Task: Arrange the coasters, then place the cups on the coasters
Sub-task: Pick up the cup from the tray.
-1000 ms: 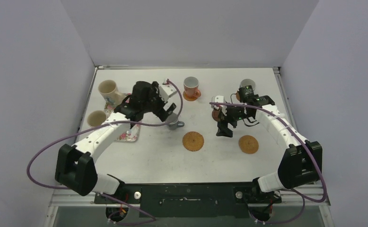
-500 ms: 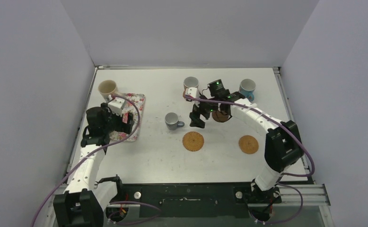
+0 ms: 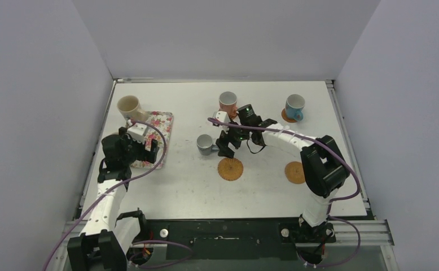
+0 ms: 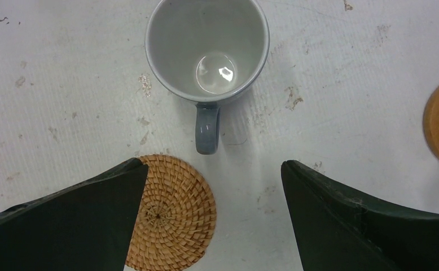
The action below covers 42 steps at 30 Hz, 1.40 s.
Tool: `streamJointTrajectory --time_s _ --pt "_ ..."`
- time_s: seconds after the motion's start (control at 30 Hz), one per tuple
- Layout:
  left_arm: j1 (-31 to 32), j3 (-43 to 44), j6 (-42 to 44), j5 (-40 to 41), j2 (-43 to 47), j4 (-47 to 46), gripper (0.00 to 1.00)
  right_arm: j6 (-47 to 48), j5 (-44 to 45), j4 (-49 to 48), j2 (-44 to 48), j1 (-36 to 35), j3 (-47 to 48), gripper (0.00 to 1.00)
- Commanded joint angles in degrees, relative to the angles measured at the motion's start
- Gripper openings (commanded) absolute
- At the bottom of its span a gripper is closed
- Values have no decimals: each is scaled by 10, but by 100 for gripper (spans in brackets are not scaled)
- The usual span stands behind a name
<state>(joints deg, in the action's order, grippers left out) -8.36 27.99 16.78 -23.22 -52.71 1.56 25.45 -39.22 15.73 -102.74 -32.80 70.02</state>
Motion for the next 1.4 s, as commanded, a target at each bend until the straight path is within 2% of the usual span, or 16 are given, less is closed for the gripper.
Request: streamJointTrajectory --time_s 0.0,0.23,0.4,0.67,1.03,1.37 --pt "-3 -3 13 -41 13 -40 97 -32 27 -74 17 -8 -15 93" --pt "-3 -21 26 -64 86 -43 97 -46 47 -111 11 -22 -31 90" --pt "-3 -40 25 -57 139 -56 97 -52 52 -124 0 -24 -33 85" --pt "-3 -36 24 -51 118 -50 97 -49 37 -133 -10 -30 -37 76" --pt "-3 -39 23 -56 135 -47 97 -51 20 -138 -36 -36 -33 57" --pt "-3 -38 23 -57 135 -46 97 -66 19 -178 -34 -36 -46 52"
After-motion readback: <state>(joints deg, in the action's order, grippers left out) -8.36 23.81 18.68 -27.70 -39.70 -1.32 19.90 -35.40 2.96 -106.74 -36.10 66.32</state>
